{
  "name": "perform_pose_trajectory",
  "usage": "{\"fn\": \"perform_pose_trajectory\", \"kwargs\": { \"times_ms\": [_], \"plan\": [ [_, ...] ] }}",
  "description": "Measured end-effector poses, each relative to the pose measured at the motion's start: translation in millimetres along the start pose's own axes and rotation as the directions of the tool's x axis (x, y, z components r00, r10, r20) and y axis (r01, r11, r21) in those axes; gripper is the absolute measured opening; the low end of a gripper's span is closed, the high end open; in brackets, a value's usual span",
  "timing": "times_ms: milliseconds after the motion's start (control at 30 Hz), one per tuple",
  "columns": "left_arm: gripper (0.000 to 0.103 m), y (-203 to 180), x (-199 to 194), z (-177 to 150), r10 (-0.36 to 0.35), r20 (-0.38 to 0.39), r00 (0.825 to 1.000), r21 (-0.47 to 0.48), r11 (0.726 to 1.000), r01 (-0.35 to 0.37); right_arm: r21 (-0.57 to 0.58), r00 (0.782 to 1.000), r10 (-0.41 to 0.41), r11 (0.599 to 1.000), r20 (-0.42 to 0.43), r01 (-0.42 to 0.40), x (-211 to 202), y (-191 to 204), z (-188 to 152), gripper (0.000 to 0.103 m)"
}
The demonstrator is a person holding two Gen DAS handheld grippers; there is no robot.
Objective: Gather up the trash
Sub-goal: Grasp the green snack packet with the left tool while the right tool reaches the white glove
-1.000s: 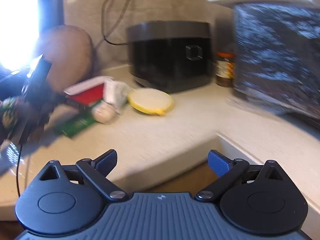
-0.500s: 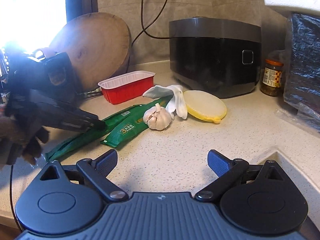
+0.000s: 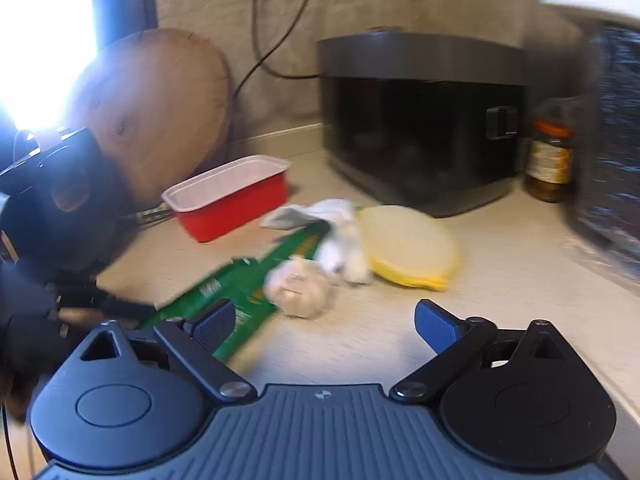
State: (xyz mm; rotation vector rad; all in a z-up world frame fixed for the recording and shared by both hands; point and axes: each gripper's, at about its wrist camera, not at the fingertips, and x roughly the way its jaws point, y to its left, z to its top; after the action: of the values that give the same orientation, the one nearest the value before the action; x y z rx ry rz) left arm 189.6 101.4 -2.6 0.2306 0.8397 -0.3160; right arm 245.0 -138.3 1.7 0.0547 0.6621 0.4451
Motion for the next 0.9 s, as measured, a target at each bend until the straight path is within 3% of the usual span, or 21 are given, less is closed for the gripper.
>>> {"fn": "perform_pose_trajectory", "kwargs": {
  "times_ms": [67,100,133,200,300,400,533,800,900],
  "plan": [
    [0.028,0.1,-12.9,-11.8,-0.002,0.032,0.999,-0.019,1.0,0.002,-0.002,0.997,0.054,0.999,-0.046,-0.054,16.3,14.4,4.4,0.064],
    [0.024,1.8,-20.6,-17.7,-0.011,0.043,0.999,-0.041,0.999,0.013,0.002,0.993,0.086,0.996,-0.076,-0.086,25.9,21.0,6.1,0.046],
    [0.022,3.4,-28.5,-23.6,-0.017,0.058,0.998,-0.06,0.998,0.021,0.005,0.988,0.111,0.994,-0.108,-0.111,35.7,27.8,7.1,0.042],
    [0.02,5.4,-43.4,-35.1,-0.008,0.092,0.996,-0.077,0.997,0.015,-0.009,0.982,0.114,0.993,-0.15,-0.116,53.7,42.5,6.2,0.042],
    [0.02,8.9,-62.6,-46.7,-0.004,0.13,0.991,-0.098,0.995,0.017,-0.071,0.986,0.014,0.997,-0.168,-0.026,75.8,62.1,2.3,0.042],
    [0.02,13.3,-74.7,-51.5,0.0,0.155,0.988,-0.123,0.992,0.02,-0.095,0.986,-0.022,0.995,-0.163,0.006,81.7,71.5,-0.4,0.043],
    [0.02,21.3,-79.4,-57.4,-0.005,0.164,0.986,-0.166,0.986,0.032,-0.149,0.985,0.016,0.988,-0.175,-0.043,57.7,75.3,-11.9,0.03],
    [0.02,21.9,-82.4,-66.0,-0.054,0.183,0.982,-0.176,0.981,0.086,-0.176,0.953,0.124,0.968,-0.275,-0.177,-16.9,62.7,-44.0,0.029],
    [0.02,18.1,-83.4,-66.0,-0.063,0.186,0.981,-0.162,0.982,0.093,-0.181,0.957,0.13,0.967,-0.258,-0.18,-29.8,58.6,-43.1,0.031]
  ]
}}
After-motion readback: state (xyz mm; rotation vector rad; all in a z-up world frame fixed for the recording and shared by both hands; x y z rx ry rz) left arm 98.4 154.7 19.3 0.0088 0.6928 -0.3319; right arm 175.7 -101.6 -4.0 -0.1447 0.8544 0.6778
